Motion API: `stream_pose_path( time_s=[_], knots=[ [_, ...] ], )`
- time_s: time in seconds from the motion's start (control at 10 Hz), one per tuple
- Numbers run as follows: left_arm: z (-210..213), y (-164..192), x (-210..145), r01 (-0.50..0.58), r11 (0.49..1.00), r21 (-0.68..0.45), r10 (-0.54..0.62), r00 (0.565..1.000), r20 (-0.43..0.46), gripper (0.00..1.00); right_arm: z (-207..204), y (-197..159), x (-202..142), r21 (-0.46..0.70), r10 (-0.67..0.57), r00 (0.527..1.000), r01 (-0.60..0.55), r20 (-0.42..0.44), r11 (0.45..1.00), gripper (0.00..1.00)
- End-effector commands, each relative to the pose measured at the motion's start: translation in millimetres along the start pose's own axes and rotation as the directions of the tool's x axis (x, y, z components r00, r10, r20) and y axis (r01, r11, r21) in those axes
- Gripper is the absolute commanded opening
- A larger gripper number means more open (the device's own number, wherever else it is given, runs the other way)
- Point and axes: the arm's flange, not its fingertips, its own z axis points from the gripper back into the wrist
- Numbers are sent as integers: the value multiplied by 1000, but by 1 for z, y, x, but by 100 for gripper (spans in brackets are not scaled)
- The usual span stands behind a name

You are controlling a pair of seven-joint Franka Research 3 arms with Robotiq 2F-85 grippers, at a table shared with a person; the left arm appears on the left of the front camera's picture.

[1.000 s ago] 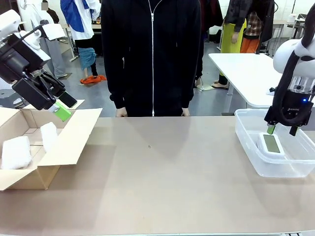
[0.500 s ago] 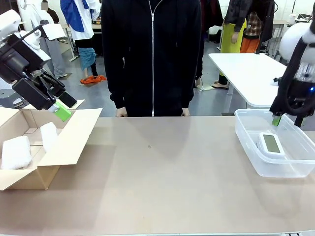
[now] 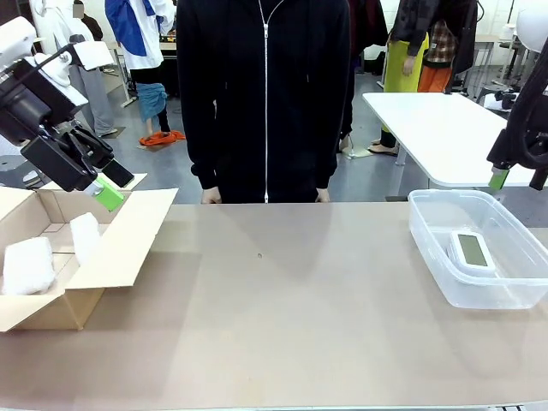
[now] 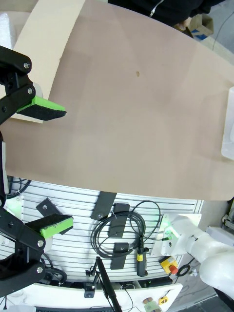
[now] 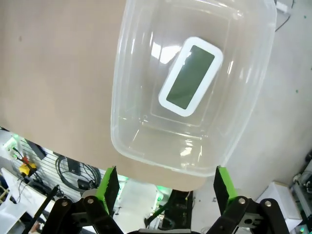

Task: Separate and place wrapped and unwrapped clocks.
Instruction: If the picked Digital clock is wrapped, place it in the Package Box ; if not, place it in the Organizing box.

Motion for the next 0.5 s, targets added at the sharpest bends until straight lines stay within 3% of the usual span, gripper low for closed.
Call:
stream_pose_path(
  time_s=[0.0, 0.1, 0.4],
  knots=[
    [0, 0, -2, 22, 1000, -12, -22, 1000, 11, 100, -20, 3, 9, -51, -105, 994, 106, 15, 993, 100],
    [0, 0, -2, 22, 1000, -12, -22, 1000, 11, 100, 0, 0, 0, 0, 0, 1000, 0, 0, 1000, 100],
    [0, 0, -2, 22, 1000, -12, -22, 1000, 11, 100, 0, 0, 0, 0, 0, 1000, 0, 0, 1000, 100]
  ],
)
